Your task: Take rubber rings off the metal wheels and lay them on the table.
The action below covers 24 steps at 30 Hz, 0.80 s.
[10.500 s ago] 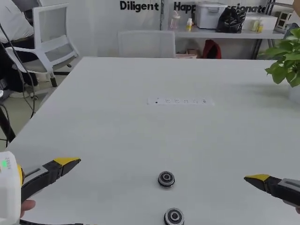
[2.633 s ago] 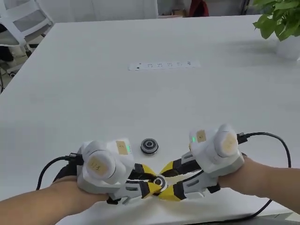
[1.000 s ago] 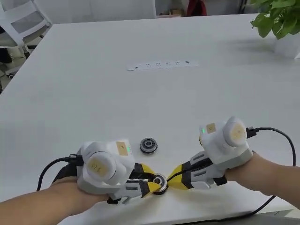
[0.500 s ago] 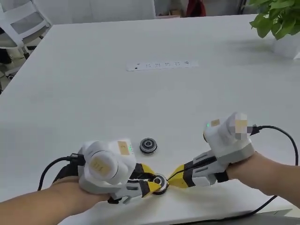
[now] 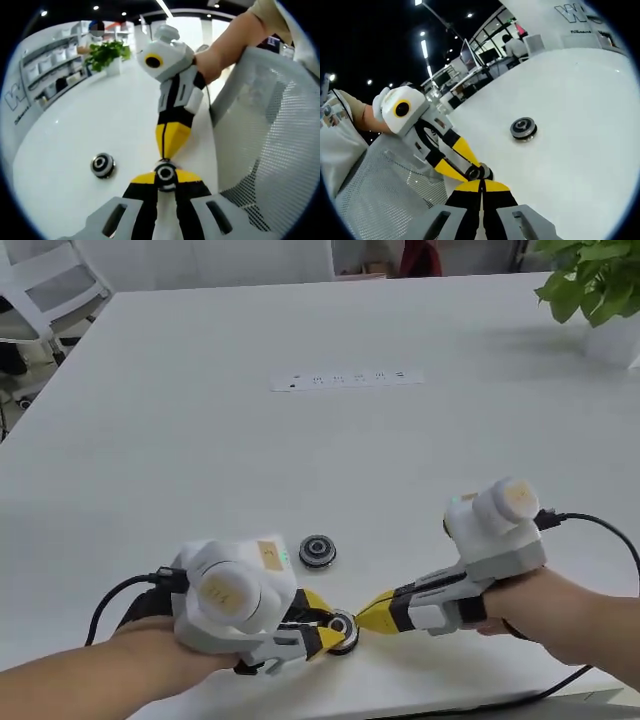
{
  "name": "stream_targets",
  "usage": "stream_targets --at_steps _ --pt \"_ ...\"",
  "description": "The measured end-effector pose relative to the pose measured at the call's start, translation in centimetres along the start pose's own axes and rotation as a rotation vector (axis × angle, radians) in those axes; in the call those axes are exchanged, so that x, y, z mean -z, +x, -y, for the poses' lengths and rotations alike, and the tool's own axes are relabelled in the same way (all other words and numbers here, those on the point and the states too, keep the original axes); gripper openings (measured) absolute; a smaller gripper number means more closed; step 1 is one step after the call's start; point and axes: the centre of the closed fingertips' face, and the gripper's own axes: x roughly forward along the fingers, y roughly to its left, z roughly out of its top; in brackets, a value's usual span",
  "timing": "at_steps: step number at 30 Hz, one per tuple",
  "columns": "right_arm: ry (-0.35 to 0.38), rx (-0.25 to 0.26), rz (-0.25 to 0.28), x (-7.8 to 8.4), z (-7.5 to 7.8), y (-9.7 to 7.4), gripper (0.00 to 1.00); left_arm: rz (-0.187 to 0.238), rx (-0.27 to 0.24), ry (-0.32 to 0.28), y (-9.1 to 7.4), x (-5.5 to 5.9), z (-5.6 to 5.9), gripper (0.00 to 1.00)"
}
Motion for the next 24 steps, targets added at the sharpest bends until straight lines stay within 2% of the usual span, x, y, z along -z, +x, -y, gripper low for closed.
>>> stream_targets --at_steps 5,24 --pt "0.026 0.002 0.017 -0.2 0.1 0.1 0.00 -0.006 -0.009 0.002 -0.1 -0.1 0.0 0.12" --pt "-0.037 -0.028 -0.005 -0.2 -1.1 0.5 0.00 -0.036 -0.022 0.034 -0.2 -0.2 0.3 0.11"
